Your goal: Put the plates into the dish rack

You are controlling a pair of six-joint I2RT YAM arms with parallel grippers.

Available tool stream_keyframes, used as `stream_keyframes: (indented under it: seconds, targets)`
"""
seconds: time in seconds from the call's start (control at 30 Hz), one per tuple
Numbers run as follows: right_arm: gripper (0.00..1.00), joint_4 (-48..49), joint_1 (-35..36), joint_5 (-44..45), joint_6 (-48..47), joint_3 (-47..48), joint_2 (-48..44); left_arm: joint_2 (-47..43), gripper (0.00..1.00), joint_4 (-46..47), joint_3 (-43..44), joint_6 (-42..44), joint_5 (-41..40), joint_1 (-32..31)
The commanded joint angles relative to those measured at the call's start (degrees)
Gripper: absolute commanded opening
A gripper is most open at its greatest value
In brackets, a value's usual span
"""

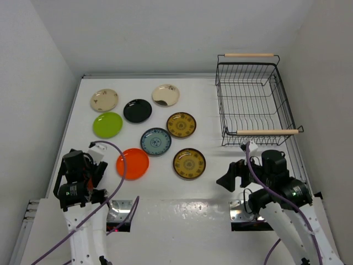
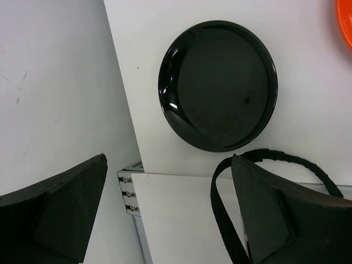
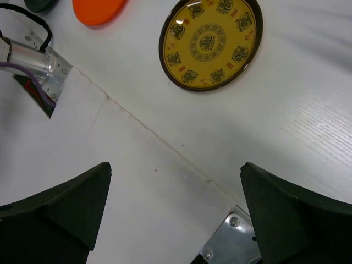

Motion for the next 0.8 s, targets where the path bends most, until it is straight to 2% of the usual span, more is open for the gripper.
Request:
stream_keyframes:
  seconds: [0.0, 0.1, 0.17, 0.23, 0.3, 0.33, 0.37, 0.4, 0.43, 0.47, 0.5, 0.53, 0.57, 0.6, 0.63, 0.67, 0.73, 0.77]
  targets:
    - [1.0, -0.01, 0.69, 0.71, 0.43, 3.02, 1.66, -0.72, 1.0, 0.97, 2.83, -2.28, -0.99, -0.32]
    - [1.0, 0.86, 0.52, 3.34, 0.52, 7.57, 4.55, 0.32, 1.0, -2.53, 5.64, -0.62, 1.55, -0.32]
    - [1.0, 2.52, 0.43, 4.39, -0.18, 10.31, 6.66, 3.13, 1.0, -5.26, 10.64, 4.82, 6.1, -0.32]
    - [1.0, 5.6, 0.52, 5.1, -0.54, 16.9, 12.88, 5.85, 1.0, -6.06, 16.77, 5.9, 8.06, -0.32]
    - [1.0, 9.8, 0.34, 5.46, -0.36, 24.35, 19.57, 12.26, 1.0, -4.06, 21.01, 4.24, 9.73, -0.32]
    - [0.92, 11.4, 0.6, 3.54, 0.33, 26.3, 24.73, 18.29, 1.0, -3.52, 25.38, 1.62, 11.48, -0.32]
    - [0.63, 12.19, 0.6, 2.3, 0.6, 31.28, 31.22, 21.83, 0.94, -3.52, 27.77, 0.55, 13.15, -0.32]
    - [0.2, 12.12, 1.13, 3.16, 1.65, 36.38, 37.98, 25.52, 0.88, -5.08, 33.19, -0.07, 15.34, -0.32]
    - [0.0, 11.42, 1.39, 5.26, 2.27, 42.43, 45.1, 29.21, 0.83, -6.14, 35.77, -0.08, 17.62, -0.32]
    - [0.0, 10.28, 3.83, 9.89, 2.01, 45.63, 48.83, 32.73, 0.79, -7.2, 38.06, -0.78, 19.91, -0.32]
    - [0.01, 4.35, 7.25, 12.55, 1.14, 48.88, 52.6, 35.81, 0.74, -7.9, 39.65, -0.78, 24.19, -0.32]
    - [0.14, 1.94, 8.94, 18.58, -3.83, 57.96, 62.65, 40.19, 0.74, -7.39, 40.36, -0.78, 25.72, -0.32]
    - [0.53, -3.91, 13.83, 20.81, -5.09, 60.31, 65.45, 41.45, 0.74, -6.16, 39.15, -0.09, 26.95, -0.32]
    - [0.66, -4.58, 14.57, 22.4, -6.59, 61.9, 67.65, 42.07, 0.78, -4.5, 37.39, -0.08, 27.75, -0.32]
    - [0.72, -4.85, 15.28, 22.42, -5.91, 61.22, 71.94, 42.08, 0.8, -0.65, 35.38, 0.53, 27.75, -1.28]
    - [0.78, -3.28, 15.46, 22.5, -4.16, 59.74, 72.33, 42.08, 0.83, 0.95, 31.18, 1.67, 27.75, -2.6]
    - [0.79, -0.73, 15.81, 21.98, -2.92, 53.59, 71.63, 42.08, 0.83, 3.5, 27.38, 2.47, 27.06, -3.92]
    - [0.79, 3.63, 16.16, 22.41, -0.65, 46.26, 70.06, 42.08, 0.83, 6.56, 23.62, 2.99, 26.35, -4.54]
